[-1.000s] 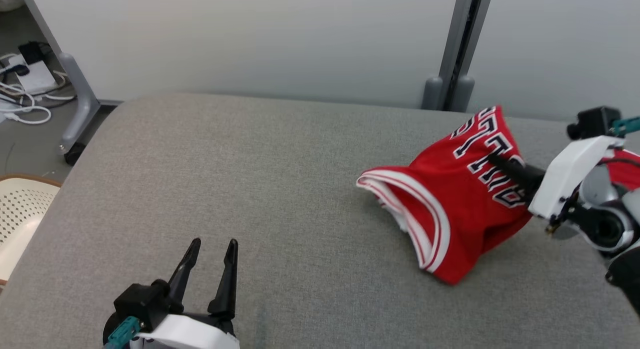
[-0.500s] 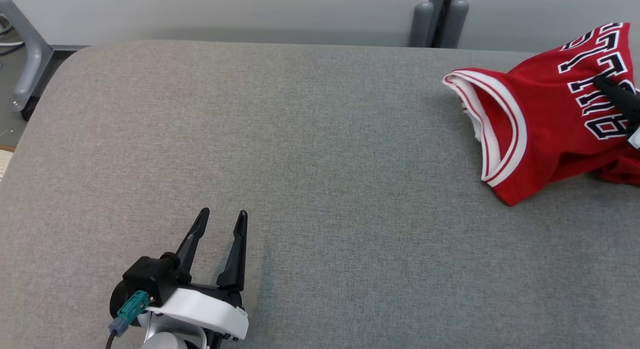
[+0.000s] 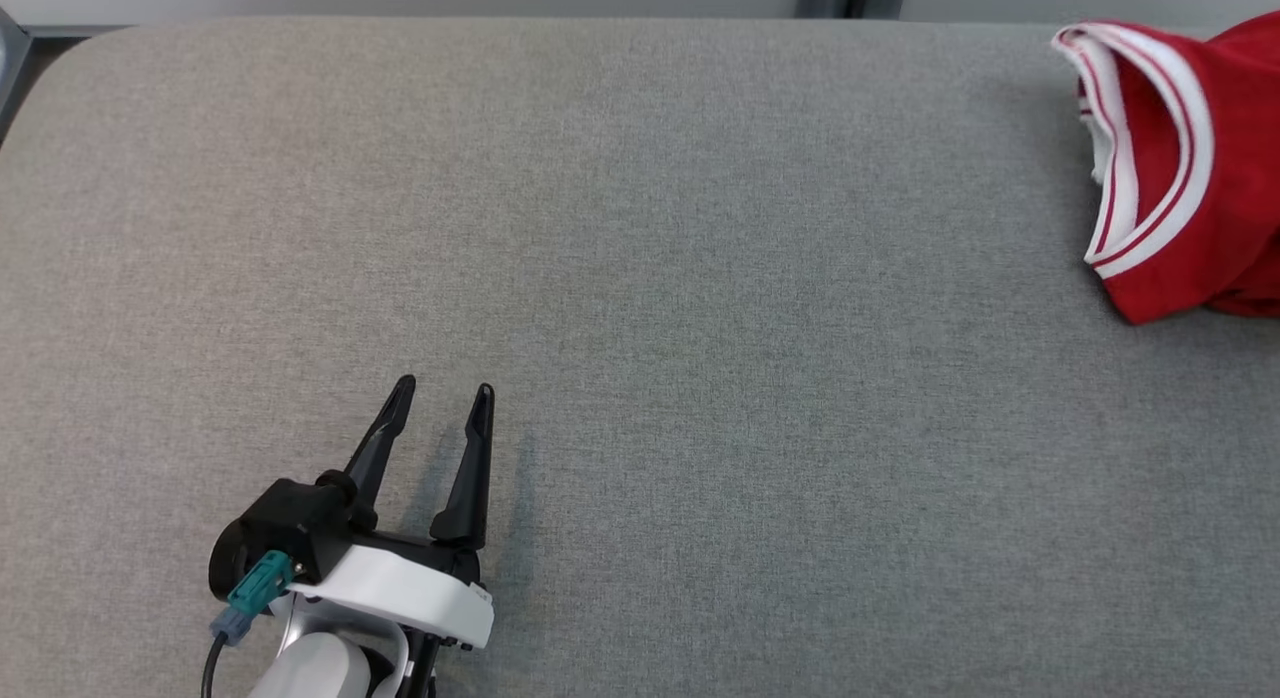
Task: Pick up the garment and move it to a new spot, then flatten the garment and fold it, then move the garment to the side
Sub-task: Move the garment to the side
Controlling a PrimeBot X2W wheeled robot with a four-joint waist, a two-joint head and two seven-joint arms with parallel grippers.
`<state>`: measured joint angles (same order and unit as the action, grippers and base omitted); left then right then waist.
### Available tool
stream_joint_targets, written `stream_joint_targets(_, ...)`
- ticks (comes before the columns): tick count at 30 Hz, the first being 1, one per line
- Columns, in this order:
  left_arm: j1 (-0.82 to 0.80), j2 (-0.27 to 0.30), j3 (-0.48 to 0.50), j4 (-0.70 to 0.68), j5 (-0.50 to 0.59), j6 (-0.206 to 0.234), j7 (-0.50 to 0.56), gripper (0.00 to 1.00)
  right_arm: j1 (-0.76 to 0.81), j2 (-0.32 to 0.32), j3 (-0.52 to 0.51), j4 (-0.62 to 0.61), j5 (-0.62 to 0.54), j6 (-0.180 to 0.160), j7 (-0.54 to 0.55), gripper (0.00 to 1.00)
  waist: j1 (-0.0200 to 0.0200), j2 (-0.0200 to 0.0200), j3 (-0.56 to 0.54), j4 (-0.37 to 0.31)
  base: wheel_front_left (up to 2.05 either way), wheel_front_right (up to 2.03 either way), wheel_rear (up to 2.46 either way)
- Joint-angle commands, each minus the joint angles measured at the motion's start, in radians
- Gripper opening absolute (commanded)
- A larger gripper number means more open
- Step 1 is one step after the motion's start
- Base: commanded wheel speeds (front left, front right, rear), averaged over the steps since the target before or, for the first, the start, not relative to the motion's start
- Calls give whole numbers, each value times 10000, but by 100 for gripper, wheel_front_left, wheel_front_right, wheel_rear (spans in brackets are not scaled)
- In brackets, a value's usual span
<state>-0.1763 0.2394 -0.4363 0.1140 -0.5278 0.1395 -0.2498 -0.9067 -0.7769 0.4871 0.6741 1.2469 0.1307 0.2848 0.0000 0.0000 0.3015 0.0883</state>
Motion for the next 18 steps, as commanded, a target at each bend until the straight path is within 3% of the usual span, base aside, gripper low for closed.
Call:
stream_joint_targets(1,-213,85,30,-38,82,45,7,100,-129,-147,61,181,-192,3,-80,0,0,0,145,-27,0,0,0)
stream_joint_targets(6,-257,146,29,-103,109,112,54,100,-529,-263,570,1278,-1182,3,-659,0,0,0,312,-121,0,0,0)
stream_joint_targets(8,-330,157,17,-97,107,123,83,100,-603,-92,745,1740,-1456,3,-824,22,0,0,337,-168,0,0,0)
stream_joint_targets(10,-414,154,-6,-94,105,116,85,100,-756,19,960,2115,-1838,3,-1074,25,0,0,363,-200,0,0,0)
stream_joint_targets(12,-471,142,-34,-128,119,138,111,100,-894,162,1121,2586,-2148,3,-1443,43,0,0,405,-221,0,0,0)
stream_joint_targets(13,-468,134,-53,-146,126,136,128,100,-942,221,1179,2924,-2345,1,-1667,63,0,0,417,-225,0,0,0)
stream_joint_targets(14,-469,128,-72,-145,135,148,141,100,-1011,287,1209,3285,-2511,1,-1906,100,0,0,419,-228,0,0,0)
stream_joint_targets(18,-477,148,-86,-85,97,155,153,100,-1414,655,1331,4919,-3414,1,-3083,100,0,0,267,-219,0,0,0)
